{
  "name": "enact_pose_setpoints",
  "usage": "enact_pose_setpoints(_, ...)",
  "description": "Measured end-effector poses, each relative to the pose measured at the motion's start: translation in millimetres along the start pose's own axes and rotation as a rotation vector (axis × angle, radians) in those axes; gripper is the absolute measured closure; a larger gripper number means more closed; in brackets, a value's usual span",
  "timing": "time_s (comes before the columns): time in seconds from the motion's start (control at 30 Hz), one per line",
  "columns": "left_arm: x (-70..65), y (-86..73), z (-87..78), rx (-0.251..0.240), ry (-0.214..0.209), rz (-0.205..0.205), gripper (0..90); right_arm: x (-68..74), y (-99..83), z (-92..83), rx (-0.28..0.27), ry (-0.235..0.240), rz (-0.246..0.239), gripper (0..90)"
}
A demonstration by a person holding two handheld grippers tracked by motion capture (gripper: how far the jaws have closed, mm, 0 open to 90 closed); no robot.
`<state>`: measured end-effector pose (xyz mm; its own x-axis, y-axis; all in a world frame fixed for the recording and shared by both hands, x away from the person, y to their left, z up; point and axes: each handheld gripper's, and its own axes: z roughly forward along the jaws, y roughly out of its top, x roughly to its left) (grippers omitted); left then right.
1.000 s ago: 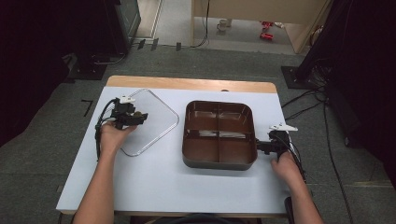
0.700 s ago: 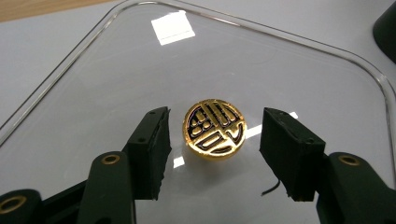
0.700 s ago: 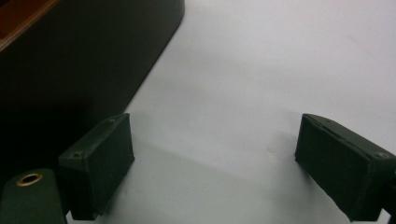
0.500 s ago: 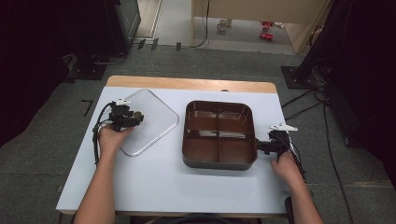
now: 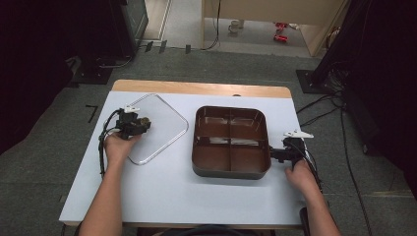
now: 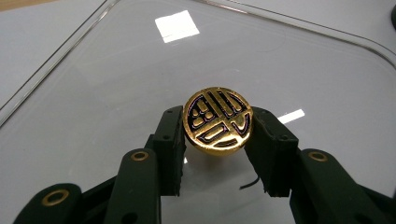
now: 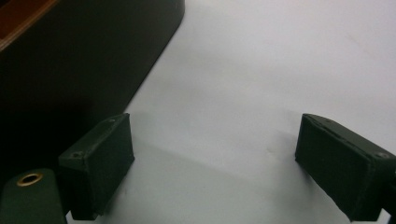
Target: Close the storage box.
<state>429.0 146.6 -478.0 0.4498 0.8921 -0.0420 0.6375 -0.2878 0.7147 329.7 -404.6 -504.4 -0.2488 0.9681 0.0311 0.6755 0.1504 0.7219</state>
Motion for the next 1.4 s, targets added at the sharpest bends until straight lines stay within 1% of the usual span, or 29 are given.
enact_pose_setpoints(0.1, 1.5, 0.0, -0.3, -0.003, -0.012, -0.016, 58.7, 0.0, 0.0, 0.0, 0.0, 0.0, 0.0, 10.7)
enact_pose_setpoints(0.4, 2.4, 1.8, -3.1, 0.011, -0.023, -0.022, 58.8, 0.0, 0.0, 0.0, 0.0, 0.0, 0.0, 10.7)
enact_pose_setpoints(0.57, 0.0, 7.4, -11.7, -0.016, -0.042, -0.025, 58.9, 0.0, 0.0, 0.0, 0.0, 0.0, 0.0, 10.7)
enact_pose_setpoints(0.63, -1.8, 9.9, -14.2, -0.024, -0.043, -0.024, 58.9, 0.0, 0.0, 0.0, 0.0, 0.0, 0.0, 10.7)
enact_pose_setpoints(0.7, -3.5, 11.7, -16.5, -0.027, -0.041, -0.02, 58.9, 0.0, 0.0, 0.0, 0.0, 0.0, 0.0, 10.7)
enact_pose_setpoints(0.87, -5.0, 15.8, -25.4, -0.021, -0.052, -0.015, 58.9, 0.1, 0.1, -0.1, 0.001, 0.0, 0.002, 10.7)
enact_pose_setpoints(1.0, -7.8, 21.3, -37.9, -0.021, -0.06, 0.01, 58.9, 0.1, 0.0, 0.0, 0.0, 0.0, 0.001, 10.7)
enact_pose_setpoints(1.07, -10.3, 24.2, -44.0, -0.03, -0.067, 0.015, 58.9, 0.0, 0.0, 0.0, 0.0, 0.0, -0.001, 10.7)
enact_pose_setpoints(1.27, -19.4, 32.8, -56.4, -0.067, -0.104, 0.027, 58.9, 0.0, 0.1, -0.1, 0.001, 0.0, -0.001, 10.7)
enact_pose_setpoints(1.4, -28.0, 38.6, -60.5, -0.073, -0.129, 0.044, 58.9, 0.0, 0.1, -0.1, 0.001, 0.0, 0.0, 10.7)
